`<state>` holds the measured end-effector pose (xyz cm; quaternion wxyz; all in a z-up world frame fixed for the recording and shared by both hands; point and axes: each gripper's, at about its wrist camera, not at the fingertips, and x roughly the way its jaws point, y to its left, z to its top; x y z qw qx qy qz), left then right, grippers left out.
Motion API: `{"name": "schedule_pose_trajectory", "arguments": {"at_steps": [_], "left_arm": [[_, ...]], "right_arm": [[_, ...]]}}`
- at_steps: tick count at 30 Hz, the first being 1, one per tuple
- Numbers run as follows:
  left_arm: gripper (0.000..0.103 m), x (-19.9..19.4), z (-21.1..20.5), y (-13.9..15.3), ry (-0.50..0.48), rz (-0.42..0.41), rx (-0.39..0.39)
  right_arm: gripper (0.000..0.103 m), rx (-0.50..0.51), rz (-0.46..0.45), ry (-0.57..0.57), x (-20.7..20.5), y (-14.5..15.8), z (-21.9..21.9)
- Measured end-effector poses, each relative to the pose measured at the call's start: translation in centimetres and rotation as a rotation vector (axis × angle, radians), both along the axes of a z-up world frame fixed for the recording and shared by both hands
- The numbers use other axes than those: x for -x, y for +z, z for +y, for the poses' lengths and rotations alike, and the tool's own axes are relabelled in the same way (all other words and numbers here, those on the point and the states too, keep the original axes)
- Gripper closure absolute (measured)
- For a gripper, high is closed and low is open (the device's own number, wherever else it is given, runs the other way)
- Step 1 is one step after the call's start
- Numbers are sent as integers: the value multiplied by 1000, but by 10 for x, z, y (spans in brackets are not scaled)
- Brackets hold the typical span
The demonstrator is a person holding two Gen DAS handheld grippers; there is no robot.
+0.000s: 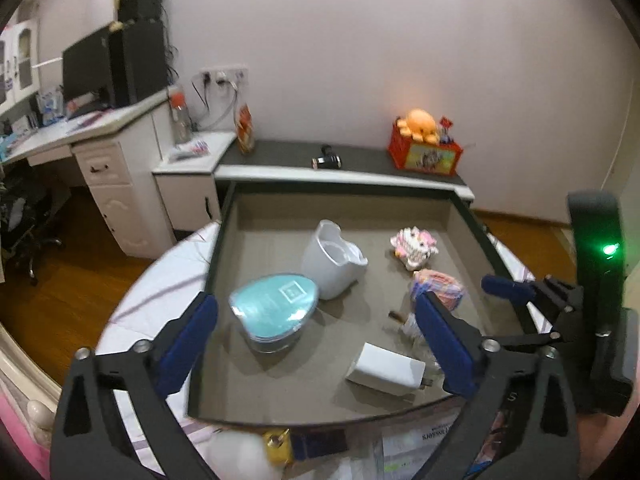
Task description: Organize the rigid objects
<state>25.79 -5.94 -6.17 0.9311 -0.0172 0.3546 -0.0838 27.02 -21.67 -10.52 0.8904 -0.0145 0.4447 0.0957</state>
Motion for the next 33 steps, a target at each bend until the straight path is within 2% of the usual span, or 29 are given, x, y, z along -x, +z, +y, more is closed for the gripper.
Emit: {"name": "schedule_pose_trajectory", "arguments": {"at_steps": [2,3,8,13,21,27,33], "left_arm": [[0,12,9,11,15,-30,28],[0,18,12,16,26,-41,36],[0,52,30,39,68,-97,39],[0,88,38,57,102,-151,-13],[0,143,48,71,110,-175,-21],[0,179,51,74,102,-180,-15],[0,211,54,77,111,-188,-29]], "right_arm": [[13,-18,-12,-4,7,6,-1],[0,-16,-28,-10,10,11,0],[0,-38,-122,-48,40,41,0],[0,-55,-216,-104,85,79,6],[0,-67,-322,-133,157,124,17],[0,-65,-392,-145,212,143,22],[0,-85,-425,-157,253,148,23]]}}
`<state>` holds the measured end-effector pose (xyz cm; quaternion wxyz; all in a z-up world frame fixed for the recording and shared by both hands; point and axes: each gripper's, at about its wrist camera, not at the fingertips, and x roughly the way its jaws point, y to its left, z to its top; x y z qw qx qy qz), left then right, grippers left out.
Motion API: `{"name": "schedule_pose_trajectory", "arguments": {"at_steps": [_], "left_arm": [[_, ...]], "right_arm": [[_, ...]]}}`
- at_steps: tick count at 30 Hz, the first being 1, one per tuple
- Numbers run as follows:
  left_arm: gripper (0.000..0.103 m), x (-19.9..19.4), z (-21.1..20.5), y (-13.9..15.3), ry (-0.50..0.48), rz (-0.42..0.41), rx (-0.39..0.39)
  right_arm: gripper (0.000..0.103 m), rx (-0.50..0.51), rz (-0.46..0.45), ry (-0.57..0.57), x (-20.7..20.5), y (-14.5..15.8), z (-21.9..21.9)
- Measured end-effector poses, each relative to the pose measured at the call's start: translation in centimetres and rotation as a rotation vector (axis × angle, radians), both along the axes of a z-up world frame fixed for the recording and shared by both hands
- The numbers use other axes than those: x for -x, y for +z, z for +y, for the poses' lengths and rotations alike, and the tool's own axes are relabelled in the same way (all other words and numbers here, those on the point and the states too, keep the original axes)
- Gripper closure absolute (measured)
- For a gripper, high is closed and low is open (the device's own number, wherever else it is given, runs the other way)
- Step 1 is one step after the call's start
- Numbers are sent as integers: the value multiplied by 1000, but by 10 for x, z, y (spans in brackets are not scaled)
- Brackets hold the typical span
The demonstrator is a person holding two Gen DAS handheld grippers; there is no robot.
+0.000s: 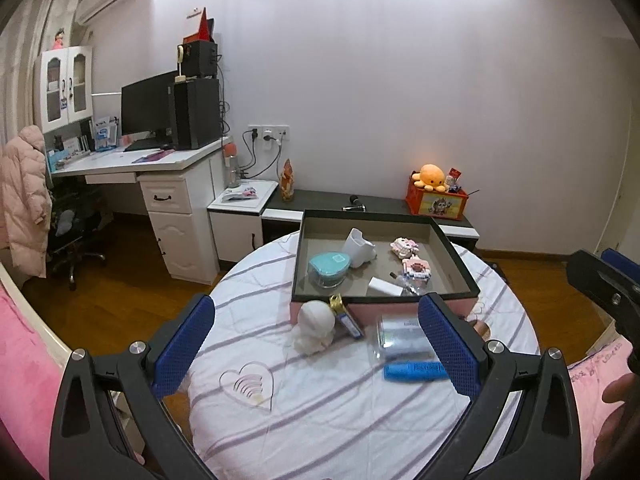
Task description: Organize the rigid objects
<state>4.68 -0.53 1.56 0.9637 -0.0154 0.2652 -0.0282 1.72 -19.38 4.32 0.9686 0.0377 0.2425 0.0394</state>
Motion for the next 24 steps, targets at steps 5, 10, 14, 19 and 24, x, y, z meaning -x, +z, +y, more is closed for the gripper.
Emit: {"name": "schedule_pose_trajectory", "arguments": {"at_steps": [5,10,14,19,24], "left_arm": [[0,21,3,0,12,-3,-21],[0,34,1,-2,10,4,-26],[0,40,0,-2,6,5,-27],[0,42,-1,-2,6,4,-27],[0,45,-1,-2,13,5,-21]], "right_arm": [[0,-33,-6,-34,23,-7,-7],[0,-37,17,-55,32,-16,-12],[0,-40,26,-58,38,-19,-14],[0,-41,24,-56,41,-19,-14],[0,-34,28,-50,43,-19,-12]]}}
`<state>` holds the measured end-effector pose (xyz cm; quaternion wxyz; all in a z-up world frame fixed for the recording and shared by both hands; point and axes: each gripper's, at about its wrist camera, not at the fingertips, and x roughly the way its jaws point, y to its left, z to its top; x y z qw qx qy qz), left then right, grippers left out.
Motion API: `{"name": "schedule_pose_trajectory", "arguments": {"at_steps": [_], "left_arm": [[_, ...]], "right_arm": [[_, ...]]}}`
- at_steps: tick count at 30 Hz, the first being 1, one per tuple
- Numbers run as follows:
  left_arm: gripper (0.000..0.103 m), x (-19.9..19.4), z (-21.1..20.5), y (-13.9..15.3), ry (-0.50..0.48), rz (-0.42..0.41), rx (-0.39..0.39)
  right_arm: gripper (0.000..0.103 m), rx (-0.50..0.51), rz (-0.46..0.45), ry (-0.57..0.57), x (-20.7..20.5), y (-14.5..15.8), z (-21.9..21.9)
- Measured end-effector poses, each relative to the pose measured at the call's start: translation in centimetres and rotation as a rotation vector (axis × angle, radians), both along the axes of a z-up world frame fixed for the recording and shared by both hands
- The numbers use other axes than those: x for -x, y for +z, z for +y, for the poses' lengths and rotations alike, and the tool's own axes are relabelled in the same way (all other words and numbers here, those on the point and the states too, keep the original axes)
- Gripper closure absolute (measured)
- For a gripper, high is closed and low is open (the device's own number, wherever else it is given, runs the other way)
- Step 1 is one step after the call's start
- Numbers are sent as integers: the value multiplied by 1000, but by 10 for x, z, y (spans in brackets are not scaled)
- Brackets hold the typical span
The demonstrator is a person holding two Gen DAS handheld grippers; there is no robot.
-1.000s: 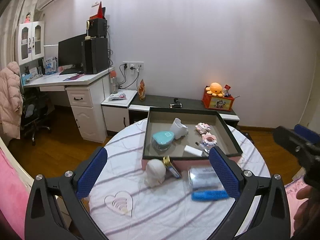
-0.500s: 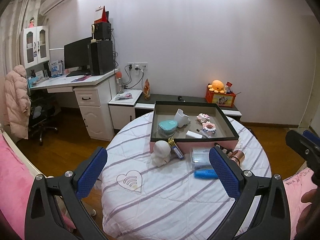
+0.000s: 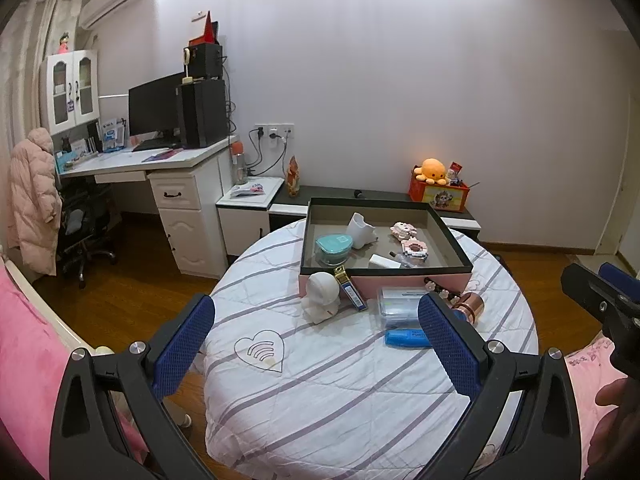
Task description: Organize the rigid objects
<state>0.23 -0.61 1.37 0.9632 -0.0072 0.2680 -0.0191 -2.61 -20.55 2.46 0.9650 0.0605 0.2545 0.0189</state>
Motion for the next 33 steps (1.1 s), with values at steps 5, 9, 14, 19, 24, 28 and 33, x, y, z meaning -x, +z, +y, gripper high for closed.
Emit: {"name": "schedule_pose_trajectory", "arguments": {"at_steps": [5,9,14,19,24,28,33], "left_arm": [[0,4,3,1,4,-1,3],[0,3,4,1,6,2,2],[0,-4,10,-5,12,25,6],[0,-12,11,-16,13,52,2],[0,-24,9,-31,14,84,-5],[0,-39,8,-48,20,121,-13],[0,-68,7,-78,35,183,-30]], "right_arm": [[0,6,0,3,2,1,3],[0,10,7,7,0,-1,5],[0,11,30,0,-4,-7,1],[0,16,61,-10,-10,-17,-2],[0,19,102,-12,-20,-31,-7],[0,20,143,-16,-32,-47,-12],[0,25,219,-35,-52,-74,-23]]}}
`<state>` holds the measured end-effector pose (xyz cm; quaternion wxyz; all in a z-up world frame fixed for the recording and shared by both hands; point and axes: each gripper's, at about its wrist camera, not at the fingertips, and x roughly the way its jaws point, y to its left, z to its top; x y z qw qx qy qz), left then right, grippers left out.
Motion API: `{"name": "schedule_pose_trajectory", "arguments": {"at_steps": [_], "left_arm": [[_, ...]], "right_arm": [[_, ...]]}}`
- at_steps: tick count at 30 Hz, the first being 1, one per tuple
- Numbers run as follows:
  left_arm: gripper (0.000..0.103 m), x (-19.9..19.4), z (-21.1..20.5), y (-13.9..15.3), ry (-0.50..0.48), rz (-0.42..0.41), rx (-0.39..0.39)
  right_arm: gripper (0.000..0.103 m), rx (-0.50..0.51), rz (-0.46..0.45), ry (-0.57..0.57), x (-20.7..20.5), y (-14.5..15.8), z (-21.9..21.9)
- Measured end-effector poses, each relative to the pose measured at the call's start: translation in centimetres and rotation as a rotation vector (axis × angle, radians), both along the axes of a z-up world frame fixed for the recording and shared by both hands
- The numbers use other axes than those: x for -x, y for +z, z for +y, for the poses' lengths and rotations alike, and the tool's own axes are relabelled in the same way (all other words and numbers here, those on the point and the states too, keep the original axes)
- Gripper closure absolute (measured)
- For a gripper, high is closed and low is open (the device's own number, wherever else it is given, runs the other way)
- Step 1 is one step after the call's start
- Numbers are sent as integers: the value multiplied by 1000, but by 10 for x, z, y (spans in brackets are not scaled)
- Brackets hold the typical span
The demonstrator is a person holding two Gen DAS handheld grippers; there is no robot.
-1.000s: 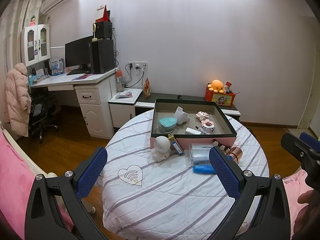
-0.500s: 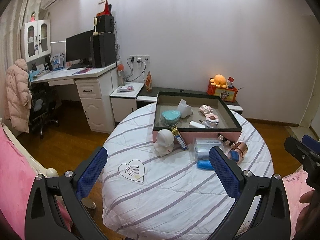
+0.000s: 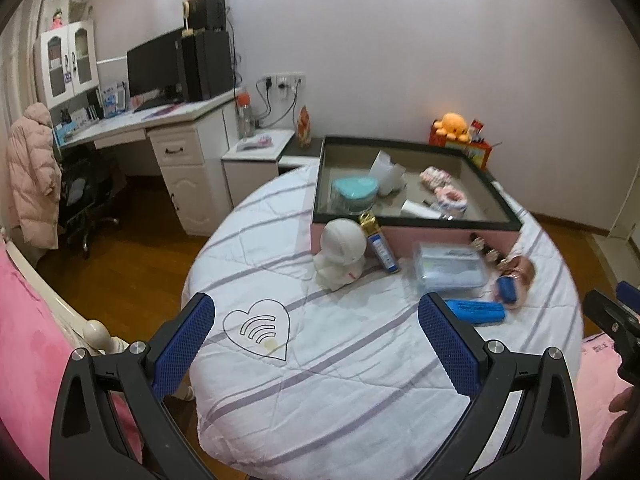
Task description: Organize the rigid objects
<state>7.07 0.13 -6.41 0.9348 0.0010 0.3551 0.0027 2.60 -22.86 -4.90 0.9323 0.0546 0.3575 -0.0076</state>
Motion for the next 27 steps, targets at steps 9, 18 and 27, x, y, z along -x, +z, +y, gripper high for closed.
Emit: {"name": "schedule_pose_trajectory", "arguments": {"at_steps": [9,18,27], "left_arm": [[0,-43,-7,-40,-8,72,-19],[0,-89,-7,-74,-1,130,-40],[0,-130,-13,-95,-5,186,-32]], "right_arm": [[0,17,98,-25,-36,-41,-16],[0,39,157,-19,-73,-70,-21],[0,49,189,-1,-106,-94,-25]]}}
